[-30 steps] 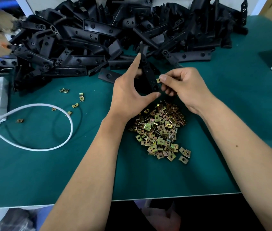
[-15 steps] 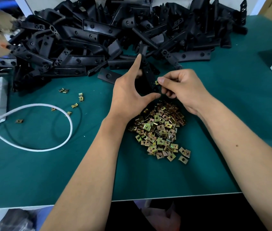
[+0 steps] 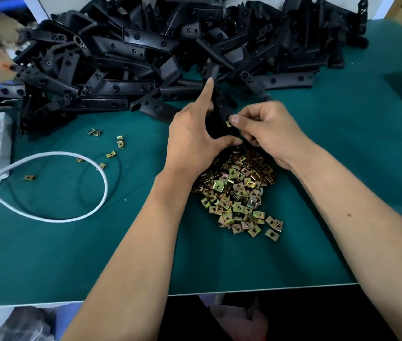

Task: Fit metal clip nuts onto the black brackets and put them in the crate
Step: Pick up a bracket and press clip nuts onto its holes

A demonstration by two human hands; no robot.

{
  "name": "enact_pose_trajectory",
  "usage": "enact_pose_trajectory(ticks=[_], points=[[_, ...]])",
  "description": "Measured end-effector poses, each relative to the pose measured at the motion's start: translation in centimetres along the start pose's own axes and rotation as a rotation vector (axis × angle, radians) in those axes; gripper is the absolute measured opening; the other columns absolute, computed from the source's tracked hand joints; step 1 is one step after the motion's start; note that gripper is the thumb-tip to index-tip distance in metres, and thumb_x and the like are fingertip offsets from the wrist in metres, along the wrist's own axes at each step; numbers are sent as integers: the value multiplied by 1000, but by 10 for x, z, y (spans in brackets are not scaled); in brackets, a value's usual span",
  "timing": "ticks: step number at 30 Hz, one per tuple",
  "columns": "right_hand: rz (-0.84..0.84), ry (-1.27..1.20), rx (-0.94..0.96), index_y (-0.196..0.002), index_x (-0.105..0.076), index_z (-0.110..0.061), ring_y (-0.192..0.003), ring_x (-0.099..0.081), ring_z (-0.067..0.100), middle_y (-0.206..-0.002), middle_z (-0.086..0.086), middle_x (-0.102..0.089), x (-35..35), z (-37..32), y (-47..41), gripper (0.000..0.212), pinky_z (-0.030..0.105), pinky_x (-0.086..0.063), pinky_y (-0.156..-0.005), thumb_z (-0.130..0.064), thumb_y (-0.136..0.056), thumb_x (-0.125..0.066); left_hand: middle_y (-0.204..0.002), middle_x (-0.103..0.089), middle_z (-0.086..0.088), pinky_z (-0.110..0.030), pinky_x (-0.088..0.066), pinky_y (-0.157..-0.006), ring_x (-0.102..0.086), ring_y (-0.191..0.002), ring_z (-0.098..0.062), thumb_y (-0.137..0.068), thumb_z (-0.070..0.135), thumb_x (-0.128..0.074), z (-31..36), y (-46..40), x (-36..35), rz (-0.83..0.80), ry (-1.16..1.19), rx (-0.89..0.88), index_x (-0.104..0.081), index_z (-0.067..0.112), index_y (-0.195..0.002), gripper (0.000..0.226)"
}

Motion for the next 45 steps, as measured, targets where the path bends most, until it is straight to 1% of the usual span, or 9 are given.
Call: enact_pose_trajectory(ticks=[8, 14, 17, 23, 25, 29, 33, 38, 45], points=[[-20, -45, -24, -84, -77, -17, -53, -47, 6, -56, -6, -56, 7, 3, -3, 15, 17, -38, -48, -24, -97, -72, -118, -69, 7, -13, -40, -100, -62, -112, -7, -63, 53, -93, -1, 0, 3, 14, 45, 5, -32, 20, -160, 119], [-3, -84, -55, -86, -77, -16, -54, -47, 7, -59, -4, -56, 12, 9, -5, 13, 17, -36, -46, -21, -97, -72, -117, -70, 6, -22, -45, -105, -63, -112, -8, -63, 53, -93, 1, 1, 5, 19, 48, -5, -33, 19, -160, 119], [-6, -130, -67, -91, -77, -12, -56, -48, 8, -63, -2, -58, 13, 10, -5, 15, 17, -36, -45, -23, -98, -69, -117, -69, 7, -11, -40, -102, -62, -111, -6, -63, 53, -93, -2, 1, 6, 28, 50, 7, -33, 20, -160, 119], [1, -5, -24, -84, -79, -19, -57, -51, 6, -63, -5, -61, 12, 9, -5, 17, 17, -41, -49, -30, -95, -74, -119, -69, 6, -16, -41, -103, -61, -113, -7, -63, 54, -92, -3, 1, 6, 22, 32, 20, -32, 21, -160, 119], [3, 174, 32, -84, -78, -21, -58, -54, 4, -63, -7, -65, 19, 5, -6, 20, 19, -45, -55, -33, -97, -71, -120, -68, 6, -20, -43, -105, -61, -115, -8, -64, 53, -92, -7, 0, 9, 46, 22, 62, -30, 21, -161, 119], [-172, 390, 73, -87, -79, -28, -59, -59, -5, -68, -18, -71, 20, 1, -5, 6, 18, -47, -64, -24, -91, -78, -125, -66, 5, -26, -43, -108, -58, -120, -11, -67, 52, -92, -19, 0, 17, 113, 4, 171, -26, 21, -162, 119], [-305, 550, 131, -98, -81, -30, -81, -66, 0, -89, -14, -76, 8, -6, 1, 12, 20, -50, -80, -28, -87, -82, -126, -65, 3, -31, -45, -108, -57, -121, -15, -69, 50, -91, -27, 1, 24, 202, 12, 246, -25, 20, -162, 117], [-313, 649, 311, -101, -80, -32, -85, -57, -2, -87, -14, -61, -25, -26, 12, 14, 15, -39, -77, -32, -87, -81, -118, -62, 6, -21, -43, -98, -58, -114, -13, -70, 50, -90, -32, 2, 25, 256, 47, 292, -27, 18, -161, 116], [-521, 710, 216, -83, -74, -39, -88, -61, 2, -89, -14, -67, -43, -20, 19, 9, 27, -46, -82, -34, -86, -81, -115, -61, 10, -18, -39, -94, -57, -111, -10, -69, 51, -90, -36, 2, 24, 255, 75, 324, -27, 20, -161, 115]])
Point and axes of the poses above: each hand's wrist, its own y-axis away from the middle knuckle, its own x-axis out of the back of the hand, z = x × y, the point moved 8 cm from there along -y, towards the middle knuckle
